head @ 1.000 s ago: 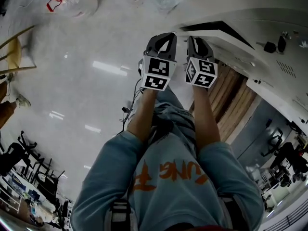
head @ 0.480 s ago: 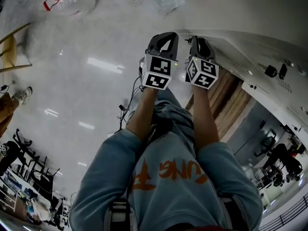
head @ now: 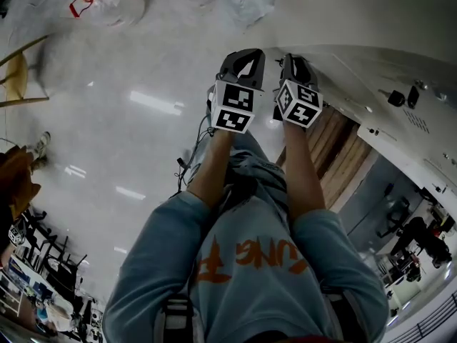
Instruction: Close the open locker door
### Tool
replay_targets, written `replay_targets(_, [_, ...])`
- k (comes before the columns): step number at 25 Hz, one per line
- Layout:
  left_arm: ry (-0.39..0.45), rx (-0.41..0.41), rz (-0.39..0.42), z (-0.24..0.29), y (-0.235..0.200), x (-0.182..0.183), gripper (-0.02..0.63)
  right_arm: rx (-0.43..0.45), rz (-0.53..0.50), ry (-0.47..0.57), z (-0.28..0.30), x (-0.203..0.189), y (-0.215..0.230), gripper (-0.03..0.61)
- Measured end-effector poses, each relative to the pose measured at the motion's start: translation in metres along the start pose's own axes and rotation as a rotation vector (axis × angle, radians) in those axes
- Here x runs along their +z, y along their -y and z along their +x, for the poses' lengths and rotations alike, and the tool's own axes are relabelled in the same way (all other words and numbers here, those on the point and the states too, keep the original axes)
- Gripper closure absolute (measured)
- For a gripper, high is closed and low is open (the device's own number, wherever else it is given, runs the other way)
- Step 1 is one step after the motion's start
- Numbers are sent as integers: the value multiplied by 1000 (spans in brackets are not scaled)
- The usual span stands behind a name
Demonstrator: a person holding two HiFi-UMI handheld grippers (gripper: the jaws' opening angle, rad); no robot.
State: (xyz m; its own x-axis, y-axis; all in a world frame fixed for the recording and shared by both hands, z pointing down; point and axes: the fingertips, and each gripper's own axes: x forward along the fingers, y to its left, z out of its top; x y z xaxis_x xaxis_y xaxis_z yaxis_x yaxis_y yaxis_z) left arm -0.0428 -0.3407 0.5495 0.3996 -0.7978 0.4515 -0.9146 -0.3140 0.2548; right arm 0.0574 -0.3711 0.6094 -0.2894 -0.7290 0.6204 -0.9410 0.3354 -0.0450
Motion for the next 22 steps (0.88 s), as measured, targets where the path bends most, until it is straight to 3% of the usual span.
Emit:
replay_targets(11, [113,43,42,-73,13,22,595,9,31,120,-73,4,-12,502])
replay_targets(18, [194,-6,113,-141,62,45,595,36,132,338,-185,38,-27,518])
replay_targets(22, [256,-42,151,-177,93,78,595,36,114,440,-251,69,-26,532])
